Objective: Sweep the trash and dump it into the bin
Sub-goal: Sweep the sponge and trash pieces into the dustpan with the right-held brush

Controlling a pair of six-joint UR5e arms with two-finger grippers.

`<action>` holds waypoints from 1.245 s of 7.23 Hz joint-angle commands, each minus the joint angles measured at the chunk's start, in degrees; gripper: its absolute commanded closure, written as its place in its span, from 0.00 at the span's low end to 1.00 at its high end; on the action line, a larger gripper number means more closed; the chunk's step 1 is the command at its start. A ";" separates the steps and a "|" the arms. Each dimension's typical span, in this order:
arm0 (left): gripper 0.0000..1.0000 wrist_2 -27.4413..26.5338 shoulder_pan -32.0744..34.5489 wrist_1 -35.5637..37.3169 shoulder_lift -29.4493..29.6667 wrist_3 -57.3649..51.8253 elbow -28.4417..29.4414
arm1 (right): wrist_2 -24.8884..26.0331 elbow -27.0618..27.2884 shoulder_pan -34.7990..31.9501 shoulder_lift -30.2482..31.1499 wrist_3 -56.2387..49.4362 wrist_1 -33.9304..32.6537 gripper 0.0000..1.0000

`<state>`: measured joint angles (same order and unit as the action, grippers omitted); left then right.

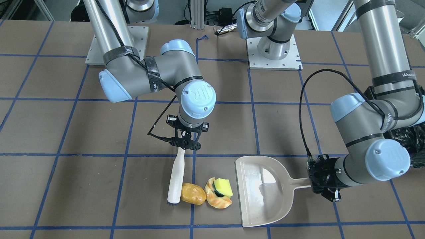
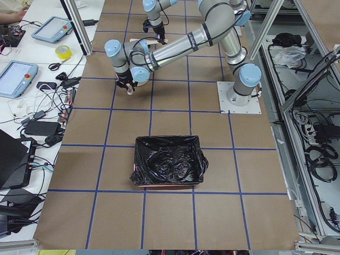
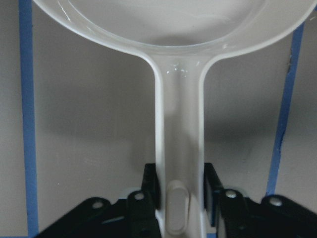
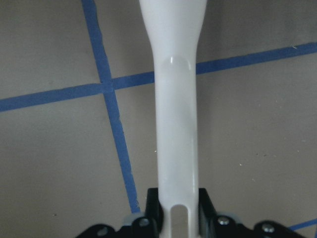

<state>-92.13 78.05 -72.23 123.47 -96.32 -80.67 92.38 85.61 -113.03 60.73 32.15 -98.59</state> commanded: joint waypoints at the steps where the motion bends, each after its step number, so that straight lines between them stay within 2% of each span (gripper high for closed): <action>1: 1.00 -0.50 0.35 -0.20 -0.07 0.17 0.16 | -0.18 -0.79 -0.52 -1.13 -0.68 -0.81 1.00; 6: 1.00 -0.51 0.70 -0.20 0.02 0.17 0.08 | -5.71 -7.90 -6.31 -5.70 0.90 -3.27 1.00; 8: 1.00 -0.51 0.70 -0.20 0.02 0.17 0.16 | -6.77 -10.45 -9.56 -8.68 5.71 -5.73 1.00; 9: 1.00 -0.51 0.79 -0.20 0.02 0.25 0.16 | -10.34 -13.16 -11.49 -10.09 8.35 -6.78 1.00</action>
<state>-92.64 78.78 -72.42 123.48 -96.12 -80.54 85.06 75.25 -122.26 52.42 37.33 -104.01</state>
